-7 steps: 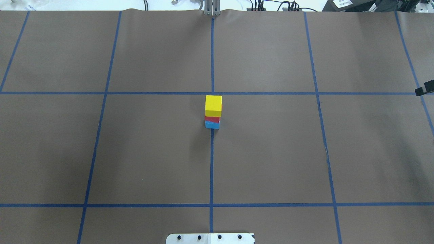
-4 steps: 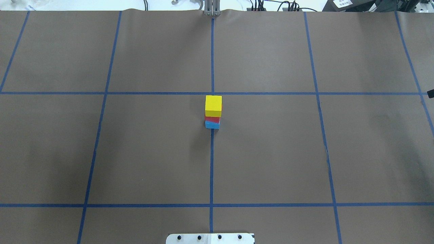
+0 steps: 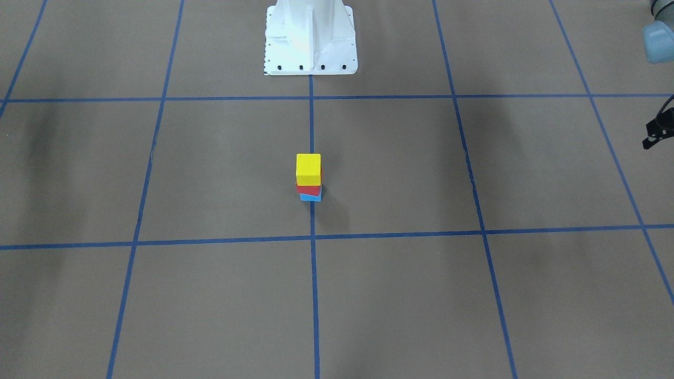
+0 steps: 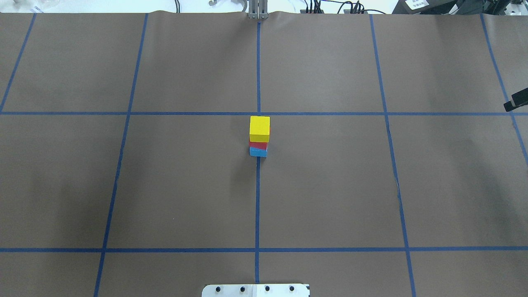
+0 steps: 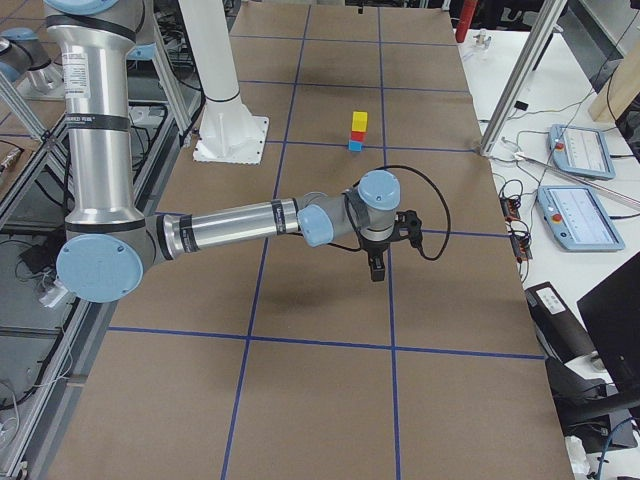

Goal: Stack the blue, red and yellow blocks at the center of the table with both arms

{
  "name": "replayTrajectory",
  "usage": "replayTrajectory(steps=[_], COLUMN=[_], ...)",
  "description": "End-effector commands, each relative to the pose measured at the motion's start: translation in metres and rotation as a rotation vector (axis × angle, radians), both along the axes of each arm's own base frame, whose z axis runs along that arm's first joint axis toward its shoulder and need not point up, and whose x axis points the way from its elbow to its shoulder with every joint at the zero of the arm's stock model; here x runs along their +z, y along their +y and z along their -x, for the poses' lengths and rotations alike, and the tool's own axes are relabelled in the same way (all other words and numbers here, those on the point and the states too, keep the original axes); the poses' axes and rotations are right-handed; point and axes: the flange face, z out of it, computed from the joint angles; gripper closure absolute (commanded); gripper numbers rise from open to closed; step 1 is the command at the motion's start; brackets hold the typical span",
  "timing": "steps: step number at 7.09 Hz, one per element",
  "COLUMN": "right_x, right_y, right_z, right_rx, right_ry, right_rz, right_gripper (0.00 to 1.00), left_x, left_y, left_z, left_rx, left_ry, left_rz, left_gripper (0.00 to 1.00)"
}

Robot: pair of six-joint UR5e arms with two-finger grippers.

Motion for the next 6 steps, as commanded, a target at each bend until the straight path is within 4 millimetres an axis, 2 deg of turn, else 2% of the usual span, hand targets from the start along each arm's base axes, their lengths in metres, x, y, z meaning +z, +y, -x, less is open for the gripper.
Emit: replayTrajectory(steps=[1, 3, 4, 6], right_x=[-0.014, -0.021, -0.015, -0.015], right_y=[-0.02, -0.026, -0.022, -0.022], right_z=[0.0, -0.022, -0.028, -0.034], right_rx=[-0.024, -0.006, 0.003, 0.016], right_ry=[0.067, 0.08, 0.082, 0.079], right_rz=[0.023, 0.048, 0.06, 0.059], right_gripper=[0.0, 0.0, 0.0, 0.0], left_x=[0.007, 0.013, 0.015, 0.016], left_y=[0.0, 0.004, 0.005, 0.007], left_z=[0.006, 0.019, 0.018, 0.019], left_rx=[-0.054, -0.082, -0.083, -0.083], left_ry=[0.086, 0.086, 0.086, 0.086], left_rz=[0.097, 0.109, 0.116, 0.112], left_gripper=[0.0, 0.0, 0.0, 0.0])
